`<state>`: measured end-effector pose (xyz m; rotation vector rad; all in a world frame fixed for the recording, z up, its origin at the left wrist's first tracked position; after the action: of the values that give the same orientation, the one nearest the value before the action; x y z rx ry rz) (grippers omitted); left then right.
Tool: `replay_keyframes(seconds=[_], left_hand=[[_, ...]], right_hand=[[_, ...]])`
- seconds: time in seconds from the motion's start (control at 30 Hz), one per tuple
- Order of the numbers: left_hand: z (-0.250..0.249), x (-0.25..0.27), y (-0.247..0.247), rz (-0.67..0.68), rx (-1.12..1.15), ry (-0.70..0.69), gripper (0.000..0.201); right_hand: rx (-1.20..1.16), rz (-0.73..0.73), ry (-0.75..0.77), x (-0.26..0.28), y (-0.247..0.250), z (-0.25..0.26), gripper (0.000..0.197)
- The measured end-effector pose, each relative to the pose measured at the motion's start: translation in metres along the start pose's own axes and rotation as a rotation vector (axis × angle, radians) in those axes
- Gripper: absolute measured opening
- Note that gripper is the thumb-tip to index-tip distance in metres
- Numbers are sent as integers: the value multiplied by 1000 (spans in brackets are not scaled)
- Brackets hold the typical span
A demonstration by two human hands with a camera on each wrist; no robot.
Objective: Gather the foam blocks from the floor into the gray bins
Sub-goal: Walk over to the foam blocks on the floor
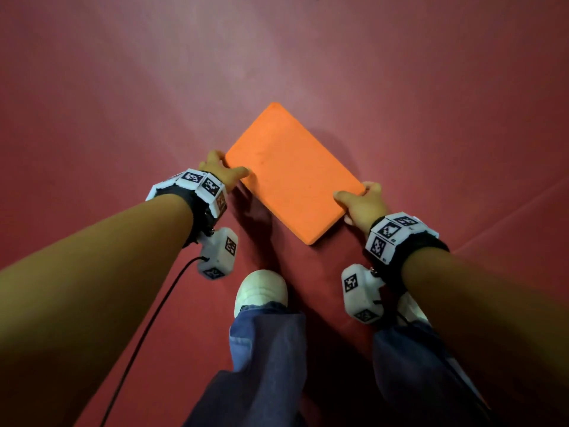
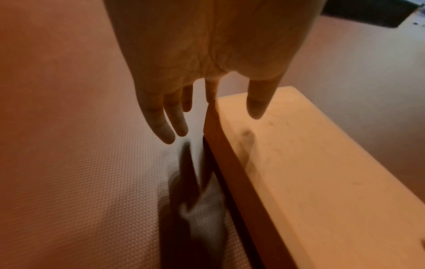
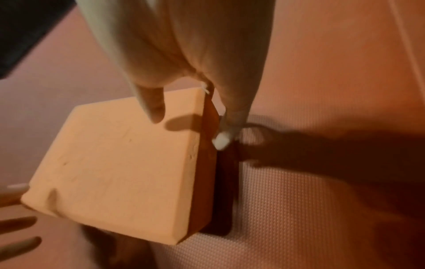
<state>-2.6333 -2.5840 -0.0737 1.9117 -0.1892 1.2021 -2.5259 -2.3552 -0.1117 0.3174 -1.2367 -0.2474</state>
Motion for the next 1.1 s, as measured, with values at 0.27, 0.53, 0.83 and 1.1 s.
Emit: replay_keyframes(seconds=[0.27,0.53,0.83,1.1], left_hand=[[-49,95,-9,39,186,-52,86],[-131,263,-49,334,171,-96,111],[-254,432,-182,521,95,-157,74],[-359,523,-289,475,42,-245,79]], right_hand=[[-384,-163,-54,80,78,-30,62],[-585,-248,-135,185,236,-95,54],[-871,-327,-218,234,423,-195,49],[-843,-345,-206,231,565,-249,52]])
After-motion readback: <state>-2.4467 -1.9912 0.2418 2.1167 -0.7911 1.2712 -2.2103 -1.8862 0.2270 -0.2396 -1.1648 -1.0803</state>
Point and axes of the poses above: each hand's wrist, its own x-axis away from the middle knuckle, its own y-axis out of the back of the hand, z = x × y, the point moved 1 cm from there along -x, towards the middle knuckle, and after that the axes turned 2 degrees about x, right-handed, at the moved point
